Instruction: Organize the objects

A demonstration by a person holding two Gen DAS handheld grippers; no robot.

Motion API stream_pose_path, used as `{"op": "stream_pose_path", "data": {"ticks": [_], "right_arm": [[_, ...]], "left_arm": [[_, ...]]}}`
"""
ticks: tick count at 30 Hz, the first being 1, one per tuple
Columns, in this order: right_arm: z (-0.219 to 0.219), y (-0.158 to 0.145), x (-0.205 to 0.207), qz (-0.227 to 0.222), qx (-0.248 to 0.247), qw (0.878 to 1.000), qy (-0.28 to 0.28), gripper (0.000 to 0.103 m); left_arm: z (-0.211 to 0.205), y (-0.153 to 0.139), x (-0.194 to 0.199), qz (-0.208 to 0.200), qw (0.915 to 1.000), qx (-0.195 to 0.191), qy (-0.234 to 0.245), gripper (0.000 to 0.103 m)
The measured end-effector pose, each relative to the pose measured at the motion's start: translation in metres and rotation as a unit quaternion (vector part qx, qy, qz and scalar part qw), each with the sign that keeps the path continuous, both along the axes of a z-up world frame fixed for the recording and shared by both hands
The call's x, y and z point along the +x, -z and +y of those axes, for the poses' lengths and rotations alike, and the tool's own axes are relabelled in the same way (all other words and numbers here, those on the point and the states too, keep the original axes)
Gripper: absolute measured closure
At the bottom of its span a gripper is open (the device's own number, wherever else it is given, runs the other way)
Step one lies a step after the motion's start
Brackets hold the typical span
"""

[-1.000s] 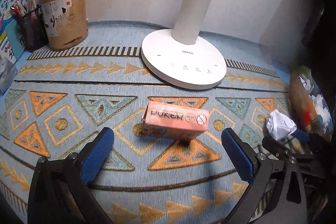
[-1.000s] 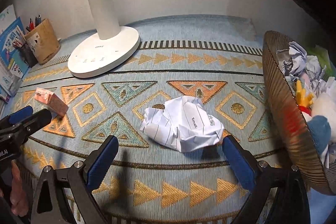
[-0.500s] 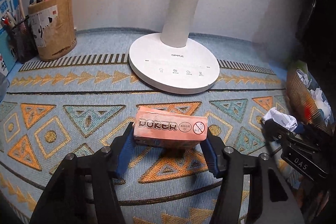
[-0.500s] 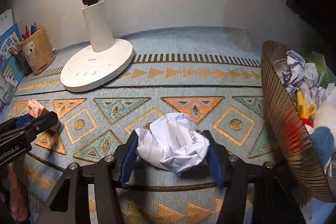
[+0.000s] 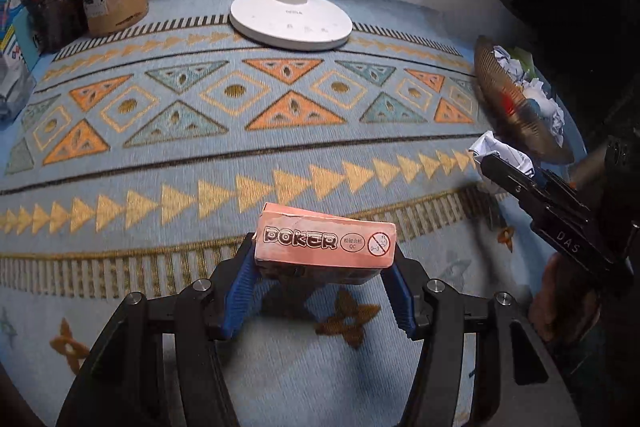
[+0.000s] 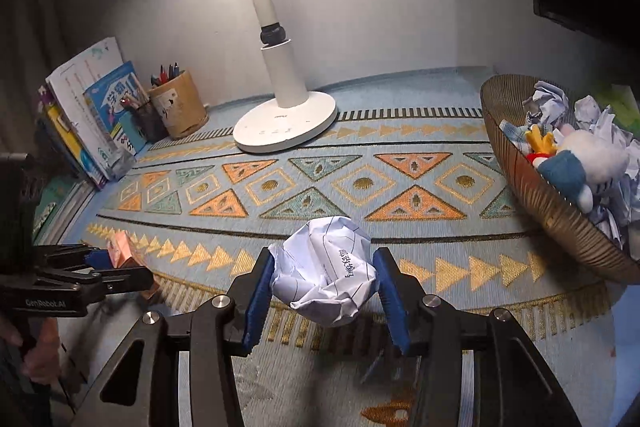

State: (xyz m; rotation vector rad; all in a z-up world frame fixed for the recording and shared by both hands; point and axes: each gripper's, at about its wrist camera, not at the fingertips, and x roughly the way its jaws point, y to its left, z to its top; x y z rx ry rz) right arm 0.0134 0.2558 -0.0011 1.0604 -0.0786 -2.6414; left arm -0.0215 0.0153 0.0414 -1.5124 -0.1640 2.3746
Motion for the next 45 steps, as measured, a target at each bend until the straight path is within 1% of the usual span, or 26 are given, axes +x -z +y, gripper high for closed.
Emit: {"op": "stream_pose_path", "data": {"ticks": [2, 4, 6, 8, 10, 11, 14, 17, 18, 21, 23, 24, 26, 28, 30, 32, 35, 37, 40, 43, 45], "right_arm": [[-0.005, 0.003, 0.002, 0.007, 0.031, 0.999, 0.02, 0.055], [-0.002, 0.0, 0.004, 0.021, 0.025, 0.999, 0.013, 0.055], [0.0, 0.003, 0.001, 0.012, 0.027, 0.999, 0.018, 0.055], [0.002, 0.003, 0.0, 0.009, 0.022, 1.0, 0.019, 0.055], [0.004, 0.004, -0.001, 0.008, 0.022, 1.0, 0.021, 0.054], [0.004, 0.005, -0.001, 0.007, 0.021, 1.0, 0.02, 0.054], [0.004, 0.005, 0.0, 0.006, 0.022, 1.0, 0.02, 0.054], [0.004, 0.005, 0.001, 0.008, 0.017, 1.0, 0.017, 0.054], [0.005, 0.004, 0.002, 0.008, 0.015, 1.0, 0.016, 0.054], [0.007, 0.004, 0.001, 0.005, 0.008, 1.0, 0.017, 0.054], [0.008, 0.004, 0.001, 0.005, 0.004, 1.0, 0.018, 0.054], [0.008, 0.003, 0.001, 0.005, 0.003, 1.0, 0.018, 0.053], [0.008, 0.003, 0.001, 0.004, 0.002, 1.0, 0.02, 0.053], [0.009, 0.004, 0.001, 0.002, 0.0, 1.0, 0.022, 0.052], [0.01, 0.004, 0.001, 0.001, -0.003, 1.0, 0.022, 0.052], [0.01, 0.004, 0.0, 0.0, -0.004, 1.0, 0.023, 0.051], [0.012, 0.004, 0.0, 0.0, -0.009, 1.0, 0.022, 0.051], [0.014, 0.004, 0.0, -0.001, -0.014, 1.0, 0.026, 0.05], [0.02, 0.005, -0.002, -0.005, -0.025, 0.999, 0.039, 0.05], [0.027, 0.007, -0.005, -0.014, -0.033, 0.998, 0.053, 0.05], [0.029, 0.007, -0.006, -0.016, -0.037, 0.998, 0.054, 0.05]], "left_arm": [[0.003, 0.005, -0.003, -0.012, 0.9998, -0.018, -0.003, 0.047], [0.008, 0.007, -0.01, -0.021, 0.9991, -0.036, 0.001, 0.047], [0.016, 0.011, -0.02, -0.032, 0.9984, -0.043, 0.015, 0.045], [0.025, 0.014, -0.032, -0.026, 0.9979, -0.057, 0.017, 0.04], [0.03, 0.013, -0.04, -0.003, 0.9982, -0.059, 0.012, 0.036], [0.03, 0.012, -0.042, 0.007, 0.9985, -0.053, 0.009, 0.035], [0.024, 0.01, -0.045, 0.019, 0.9997, -0.015, -0.005, 0.032], [0.011, 0.007, -0.035, 0.02, 0.9995, 0.006, -0.023, 0.032], [0.005, 0.006, -0.027, 0.018, 0.9994, 0.019, -0.023, 0.032], [-0.004, 0.007, -0.001, 0.004, 0.9967, 0.08, 0.005, 0.032], [0.001, 0.009, 0.009, 0.0, 0.9942, 0.105, 0.024, 0.032], [0.005, 0.011, 0.009, 0.0, 0.9941, 0.104, 0.029, 0.032], [0.012, 0.018, 0.0, 0.001, 0.9968, 0.078, 0.022, 0.032], [0.014, 0.019, -0.009, 0.014, 0.9967, 0.077, 0.022, 0.032], [0.016, 0.02, -0.023, 0.013, 0.9965, 0.08, 0.022, 0.032], [0.022, 0.02, -0.036, 0.01, 0.9965, 0.075, 0.036, 0.032], [0.039, 0.02, -0.055, 0.019, 0.9958, 0.058, 0.069, 0.032], [0.048, 0.021, -0.067, 0.025, 0.9955, 0.049, 0.077, 0.032], [0.059, 0.021, -0.08, 0.033, 0.9959, 0.038, 0.075, 0.032], [0.07, 0.02, -0.084, 0.037, 0.997, 0.027, 0.062, 0.032], [0.08, 0.021, -0.084, 0.044, 0.9972, 0.011, 0.059, 0.032]]}}
